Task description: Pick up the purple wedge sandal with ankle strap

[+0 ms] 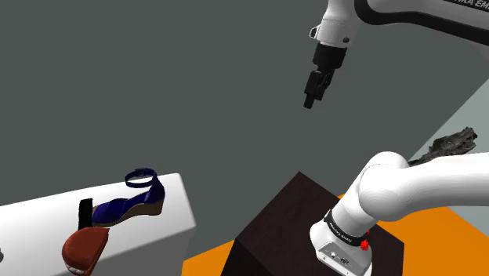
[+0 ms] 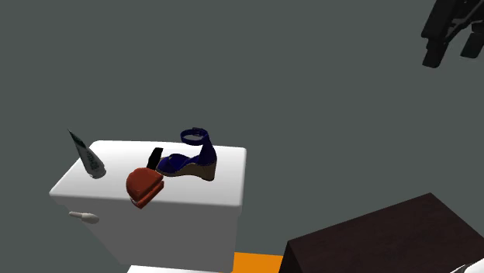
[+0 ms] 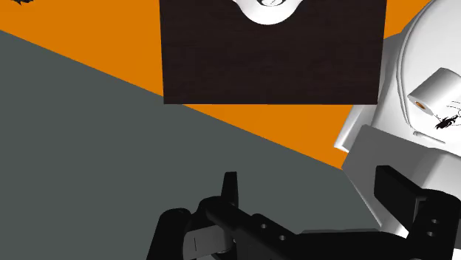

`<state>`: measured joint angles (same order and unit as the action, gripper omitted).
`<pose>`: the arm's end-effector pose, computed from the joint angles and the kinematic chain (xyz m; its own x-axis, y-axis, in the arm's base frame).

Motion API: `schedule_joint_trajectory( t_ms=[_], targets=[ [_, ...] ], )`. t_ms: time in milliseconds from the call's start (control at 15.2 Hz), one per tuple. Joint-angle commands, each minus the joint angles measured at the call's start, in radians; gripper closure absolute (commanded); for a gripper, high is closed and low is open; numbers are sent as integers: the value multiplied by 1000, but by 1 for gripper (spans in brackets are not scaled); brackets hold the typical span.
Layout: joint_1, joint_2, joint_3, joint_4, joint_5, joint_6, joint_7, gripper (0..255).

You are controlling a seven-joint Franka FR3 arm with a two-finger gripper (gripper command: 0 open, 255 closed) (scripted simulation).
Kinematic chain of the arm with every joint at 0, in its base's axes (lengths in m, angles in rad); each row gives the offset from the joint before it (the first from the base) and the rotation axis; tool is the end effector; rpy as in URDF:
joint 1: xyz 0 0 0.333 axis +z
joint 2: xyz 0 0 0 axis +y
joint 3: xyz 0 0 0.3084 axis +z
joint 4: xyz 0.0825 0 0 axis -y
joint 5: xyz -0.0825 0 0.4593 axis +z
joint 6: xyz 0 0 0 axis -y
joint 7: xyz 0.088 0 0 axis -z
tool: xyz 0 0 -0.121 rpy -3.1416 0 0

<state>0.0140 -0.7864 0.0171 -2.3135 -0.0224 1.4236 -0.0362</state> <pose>0.3702 0.0097 0.5823 0.9929 0.0575 -0.1045 0.0611 -0.9977 0.0307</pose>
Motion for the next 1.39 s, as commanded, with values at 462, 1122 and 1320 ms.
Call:
schedule_joint_trajectory(
  t_ms=[462,1122,1320],
  targets=[
    [32,108,142,-13,102,123,176,0],
    [57,365,338,79,169,304,422,0],
    [60,464,392,132,161,351,501,0]
  ],
)
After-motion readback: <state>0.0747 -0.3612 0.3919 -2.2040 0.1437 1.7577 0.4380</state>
